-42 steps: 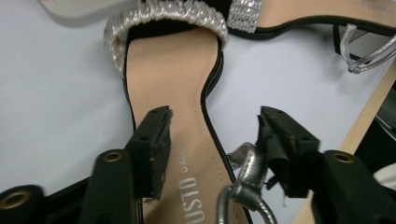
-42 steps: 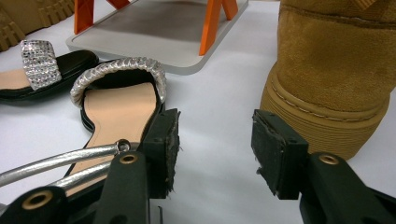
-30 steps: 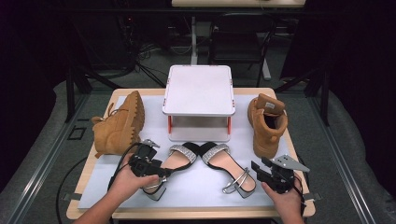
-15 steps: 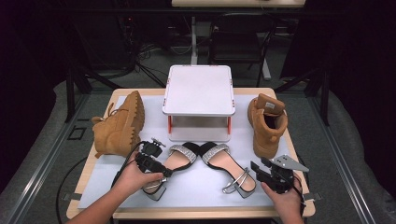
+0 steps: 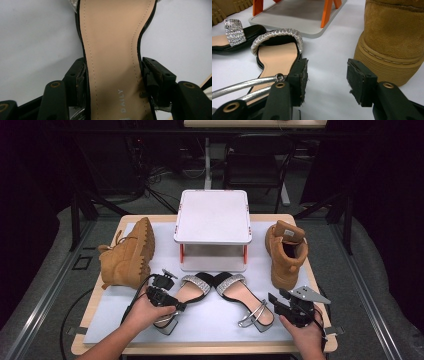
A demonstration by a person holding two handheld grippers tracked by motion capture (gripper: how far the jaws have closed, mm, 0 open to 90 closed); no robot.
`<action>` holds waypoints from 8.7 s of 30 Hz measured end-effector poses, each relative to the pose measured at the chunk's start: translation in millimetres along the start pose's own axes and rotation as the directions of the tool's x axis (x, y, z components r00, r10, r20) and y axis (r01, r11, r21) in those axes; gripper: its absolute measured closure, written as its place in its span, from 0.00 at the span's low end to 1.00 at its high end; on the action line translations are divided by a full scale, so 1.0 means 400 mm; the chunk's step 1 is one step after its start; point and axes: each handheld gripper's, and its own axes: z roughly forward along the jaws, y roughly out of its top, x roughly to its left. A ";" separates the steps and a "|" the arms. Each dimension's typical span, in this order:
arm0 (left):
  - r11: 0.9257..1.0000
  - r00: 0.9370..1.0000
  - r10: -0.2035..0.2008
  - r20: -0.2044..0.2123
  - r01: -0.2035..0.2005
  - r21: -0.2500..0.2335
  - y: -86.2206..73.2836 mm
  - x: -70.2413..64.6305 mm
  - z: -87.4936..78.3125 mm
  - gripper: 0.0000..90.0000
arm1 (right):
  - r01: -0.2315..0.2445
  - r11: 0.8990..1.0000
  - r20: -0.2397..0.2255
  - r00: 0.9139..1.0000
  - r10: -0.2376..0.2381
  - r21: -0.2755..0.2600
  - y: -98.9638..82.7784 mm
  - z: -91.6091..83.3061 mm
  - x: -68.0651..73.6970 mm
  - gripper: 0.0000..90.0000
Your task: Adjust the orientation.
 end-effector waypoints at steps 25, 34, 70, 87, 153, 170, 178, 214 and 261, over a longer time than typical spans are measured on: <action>1.000 0.997 -0.018 -0.076 0.018 -0.006 -0.021 0.013 -0.016 0.48 | 0.001 1.000 -0.004 1.000 -0.001 -0.001 0.000 -0.001 0.002 0.57; 1.000 0.995 -0.025 -0.092 0.024 -0.006 -0.035 0.036 -0.030 0.49 | 0.003 1.000 -0.003 1.000 -0.003 0.004 0.000 0.000 0.002 0.57; 0.999 0.993 -0.046 -0.107 0.044 -0.019 -0.055 0.074 -0.050 0.48 | 0.005 1.000 -0.003 1.000 -0.005 0.003 0.000 0.001 0.004 0.57; 1.000 0.990 -0.004 -0.140 0.005 0.009 -0.049 0.061 -0.047 0.46 | -0.009 1.000 0.020 1.000 0.009 0.006 0.003 -0.005 0.004 0.55; 0.992 0.952 0.122 -0.280 -0.124 0.011 -0.064 0.020 -0.039 0.45 | 0.047 0.973 -0.062 0.998 -0.033 0.226 0.116 0.000 0.065 0.49; 0.985 0.957 0.124 -0.262 -0.151 -0.086 -0.095 0.031 -0.038 0.45 | 0.112 0.934 -0.105 0.991 -0.081 0.340 0.150 0.044 0.119 0.43; 0.981 0.960 0.111 -0.256 -0.148 -0.126 -0.105 0.034 -0.037 0.45 | 0.176 0.896 -0.132 0.982 -0.133 0.408 0.155 0.075 0.149 0.43; 0.981 0.964 0.104 -0.245 -0.141 -0.136 -0.107 0.038 -0.037 0.45 | 0.146 0.743 -0.104 0.989 -0.103 0.653 0.150 0.162 0.151 0.38; 0.981 0.970 0.053 -0.237 -0.095 -0.170 -0.079 0.035 -0.024 0.47 | 0.063 0.753 -0.049 0.998 -0.041 0.655 0.115 0.160 0.148 0.42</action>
